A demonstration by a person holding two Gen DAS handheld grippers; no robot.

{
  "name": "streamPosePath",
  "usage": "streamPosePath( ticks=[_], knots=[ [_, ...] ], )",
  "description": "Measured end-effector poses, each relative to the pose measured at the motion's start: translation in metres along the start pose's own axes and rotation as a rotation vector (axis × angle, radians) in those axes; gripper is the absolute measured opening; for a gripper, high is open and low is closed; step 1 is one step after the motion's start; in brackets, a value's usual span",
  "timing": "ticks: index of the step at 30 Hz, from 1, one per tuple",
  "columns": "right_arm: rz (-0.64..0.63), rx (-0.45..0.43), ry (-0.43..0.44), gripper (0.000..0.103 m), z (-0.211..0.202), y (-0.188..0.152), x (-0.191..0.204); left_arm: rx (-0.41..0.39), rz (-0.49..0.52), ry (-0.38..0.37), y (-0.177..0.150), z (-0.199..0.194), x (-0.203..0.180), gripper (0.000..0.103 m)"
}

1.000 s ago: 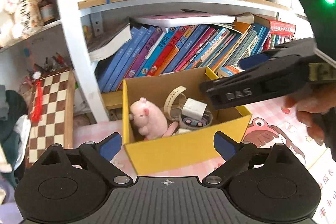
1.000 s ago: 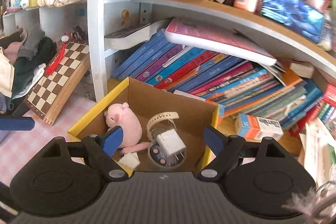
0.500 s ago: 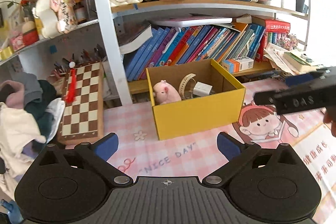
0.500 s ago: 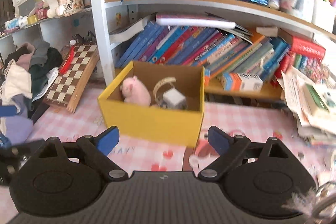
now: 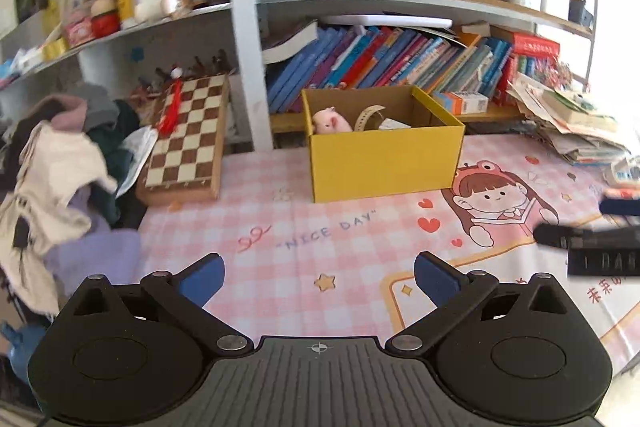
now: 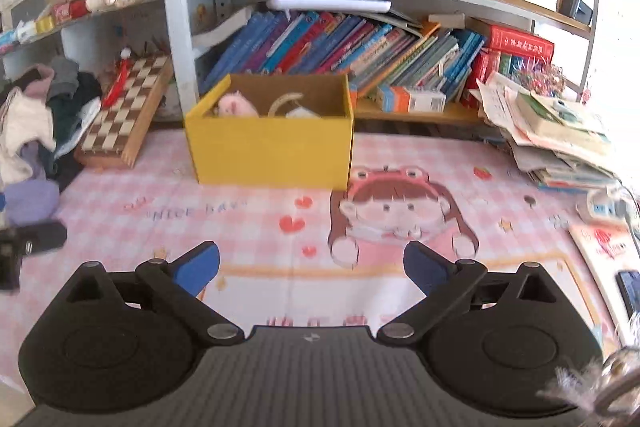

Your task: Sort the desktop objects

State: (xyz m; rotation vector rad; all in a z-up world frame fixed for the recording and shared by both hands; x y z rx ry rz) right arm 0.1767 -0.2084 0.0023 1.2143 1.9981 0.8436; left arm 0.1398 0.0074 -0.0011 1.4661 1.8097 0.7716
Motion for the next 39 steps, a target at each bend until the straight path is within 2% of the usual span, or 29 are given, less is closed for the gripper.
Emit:
streamPosePath(
  ticks=[6,13,26,39],
  knots=[
    [-0.045,0.020,-0.023,0.101,-0.014,-0.030,0.021,-0.017,-0.008,0.073,-0.026,-0.007,0.010,0.102],
    [-0.011,0.039,-0.052,0.102,-0.024,-0.052,0.029,-0.038,-0.026,0.124,-0.042,-0.017,0.016,0.102],
    [-0.053,0.059,-0.064,0.102,-0.032,-0.069,0.045,0.009,-0.008,0.092,-0.061,-0.022,0.010,0.102],
    [-0.044,0.052,-0.048,0.103,-0.036,-0.071,0.045,0.013,0.007,0.102,-0.071,-0.024,0.007,0.102]
  ],
)
Point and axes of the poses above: each gripper's, at about its wrist camera, not at the fingertips, and z roughly the way its jaws point, x to its left, y to its top, the point moved 3 cm from there along z, roughly the way its jaws point, and after that the axes turned 14 degrees about -z, right-handed, at the moved point
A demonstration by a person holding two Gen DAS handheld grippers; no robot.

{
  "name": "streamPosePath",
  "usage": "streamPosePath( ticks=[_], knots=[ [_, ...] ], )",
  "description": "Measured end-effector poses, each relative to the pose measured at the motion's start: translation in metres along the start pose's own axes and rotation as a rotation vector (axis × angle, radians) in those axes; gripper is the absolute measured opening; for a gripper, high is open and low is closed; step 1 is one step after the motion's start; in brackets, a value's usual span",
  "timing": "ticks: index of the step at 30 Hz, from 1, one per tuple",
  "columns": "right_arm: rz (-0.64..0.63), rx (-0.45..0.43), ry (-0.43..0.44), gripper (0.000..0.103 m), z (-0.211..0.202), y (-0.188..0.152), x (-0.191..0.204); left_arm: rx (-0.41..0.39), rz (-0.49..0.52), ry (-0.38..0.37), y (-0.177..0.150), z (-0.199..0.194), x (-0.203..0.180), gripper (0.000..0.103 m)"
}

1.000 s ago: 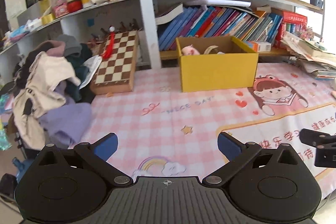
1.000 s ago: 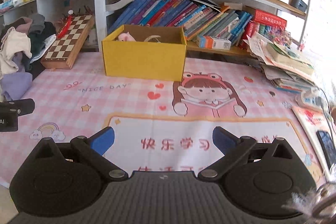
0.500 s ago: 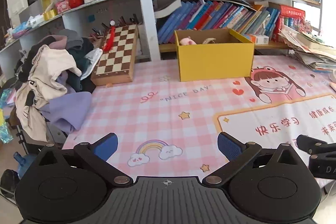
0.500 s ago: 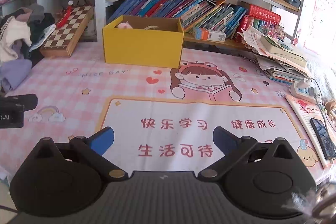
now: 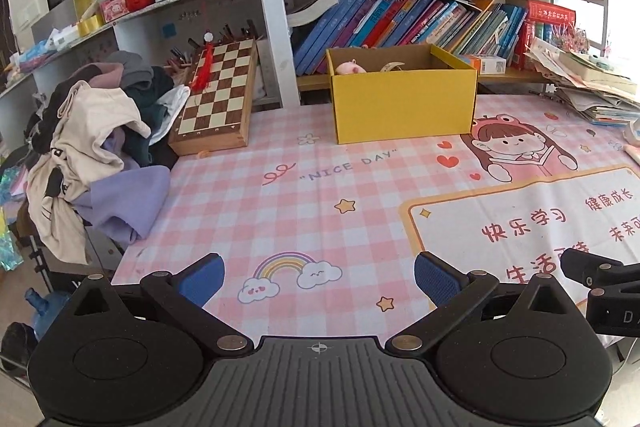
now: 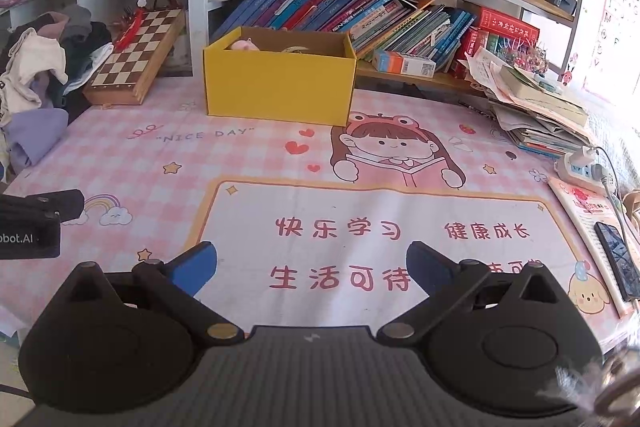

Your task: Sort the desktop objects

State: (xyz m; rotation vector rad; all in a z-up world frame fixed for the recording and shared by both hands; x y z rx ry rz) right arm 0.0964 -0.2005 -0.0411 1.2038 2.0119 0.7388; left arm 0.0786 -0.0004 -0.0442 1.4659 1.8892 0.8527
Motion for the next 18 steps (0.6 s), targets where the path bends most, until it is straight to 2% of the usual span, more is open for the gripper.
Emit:
streamPosePath(
  ticks=[18],
  knots=[
    [0.025,0.007,0.000,0.103,-0.0013,-0.0021,-0.0001,0.019,0.006,-0.013,-0.0026,-0.0009,-0.0040,0.102]
  ],
)
Point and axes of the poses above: each gripper's, at about its wrist camera, not at the fingertips, and z roughly the way its jaws point, x to its left, y to its top, the point moved 3 cm from there along z, roughly the way its jaws point, and after that the axes turned 14 degrees about -z, right-handed, at the moved point
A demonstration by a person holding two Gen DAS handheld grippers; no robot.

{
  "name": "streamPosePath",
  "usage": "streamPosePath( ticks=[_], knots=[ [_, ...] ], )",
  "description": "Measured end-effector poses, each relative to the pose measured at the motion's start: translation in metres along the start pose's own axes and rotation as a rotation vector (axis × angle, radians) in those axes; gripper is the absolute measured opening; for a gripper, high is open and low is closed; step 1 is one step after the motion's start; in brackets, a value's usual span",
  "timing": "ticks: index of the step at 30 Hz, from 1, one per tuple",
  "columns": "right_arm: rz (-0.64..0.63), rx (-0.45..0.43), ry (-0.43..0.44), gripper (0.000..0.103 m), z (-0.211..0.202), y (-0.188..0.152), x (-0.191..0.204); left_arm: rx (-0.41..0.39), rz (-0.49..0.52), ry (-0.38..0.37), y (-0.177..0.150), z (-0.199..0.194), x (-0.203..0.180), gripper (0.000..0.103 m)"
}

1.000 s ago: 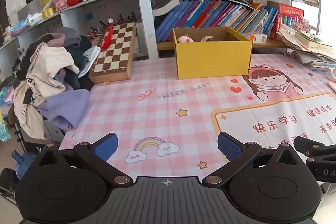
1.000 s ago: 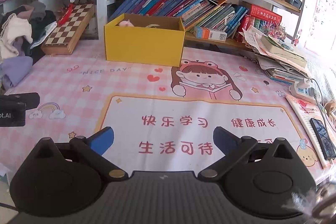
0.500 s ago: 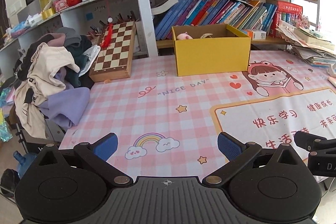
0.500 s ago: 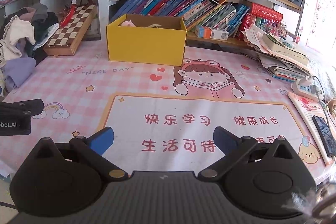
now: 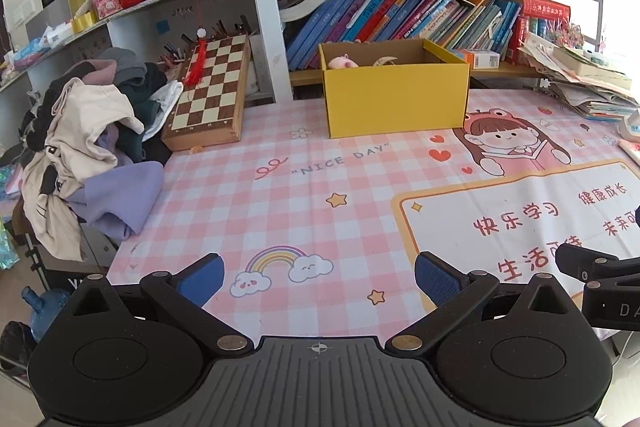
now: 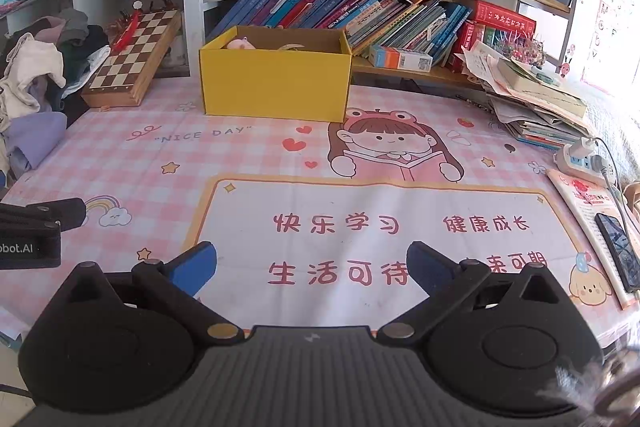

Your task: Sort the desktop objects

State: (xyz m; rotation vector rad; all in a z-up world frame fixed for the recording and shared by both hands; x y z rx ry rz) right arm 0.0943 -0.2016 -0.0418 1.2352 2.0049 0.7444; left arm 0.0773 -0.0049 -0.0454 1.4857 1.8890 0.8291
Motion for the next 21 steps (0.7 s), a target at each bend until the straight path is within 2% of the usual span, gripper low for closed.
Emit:
streamPosePath(
  ticks=[21],
  knots=[
    [-0.009,0.008,0.013,0.103,0.0035,0.0004,0.0040,-0.003,0.006,0.000,-0.0033,-0.0001,-0.0015,0.103]
  ],
)
Point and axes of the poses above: each gripper's, at about its wrist camera, not at the fingertips, and z roughly the way its jaws point, x to its left, y to its top, the point moved 3 cm from there along z, roughly the way its jaws point, and after that the axes turned 14 degrees about -z, right-handed, at the moved point
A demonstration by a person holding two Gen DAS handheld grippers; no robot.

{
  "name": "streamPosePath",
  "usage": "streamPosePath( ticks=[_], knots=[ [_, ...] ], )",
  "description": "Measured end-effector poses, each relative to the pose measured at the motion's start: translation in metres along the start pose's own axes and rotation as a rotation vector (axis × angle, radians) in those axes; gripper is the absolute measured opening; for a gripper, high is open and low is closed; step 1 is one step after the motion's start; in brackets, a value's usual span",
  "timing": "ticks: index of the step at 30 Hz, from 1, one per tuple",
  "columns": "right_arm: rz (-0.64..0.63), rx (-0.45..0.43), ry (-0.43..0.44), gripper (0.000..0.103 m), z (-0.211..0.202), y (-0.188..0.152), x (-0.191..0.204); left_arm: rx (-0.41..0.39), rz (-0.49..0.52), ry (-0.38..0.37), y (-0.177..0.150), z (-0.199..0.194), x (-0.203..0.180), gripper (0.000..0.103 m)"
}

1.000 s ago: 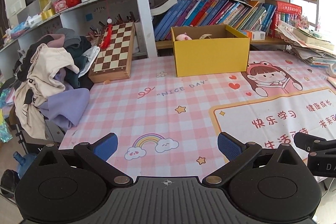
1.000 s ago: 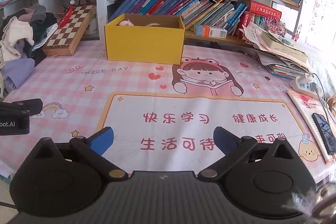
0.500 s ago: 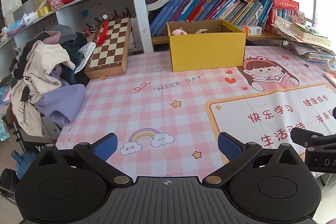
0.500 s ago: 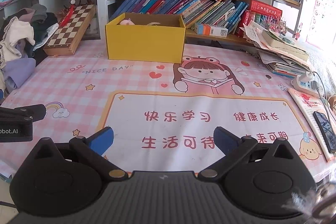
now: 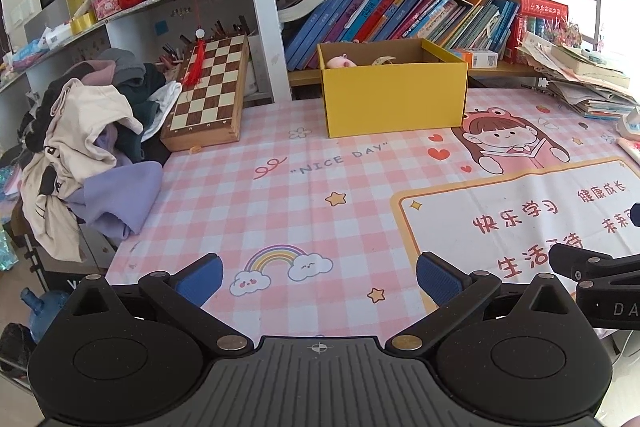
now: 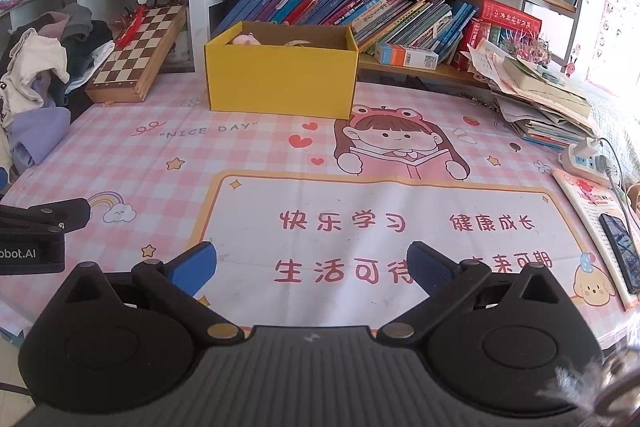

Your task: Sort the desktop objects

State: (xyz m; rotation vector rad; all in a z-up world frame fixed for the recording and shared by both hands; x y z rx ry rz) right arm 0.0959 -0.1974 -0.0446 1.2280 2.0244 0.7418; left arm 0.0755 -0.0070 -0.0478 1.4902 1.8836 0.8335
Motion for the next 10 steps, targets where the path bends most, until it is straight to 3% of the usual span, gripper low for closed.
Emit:
streamPosePath(
  ticks=[10],
  knots=[
    [-0.009,0.013,0.002,0.103,0.0038,-0.0001,0.0024,0.010,-0.016,-0.022,-0.0001,0.0012,0.0000,0.103]
  ],
)
Point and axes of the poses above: each gripper's, at about its wrist camera, not at the fingertips, and z roughly the way its jaws point, x to its left, y to its top, the point moved 3 cm from there along z, roughly the way its jaws point, and after that the axes turned 14 degrees about -z, right-handed, at the moved point
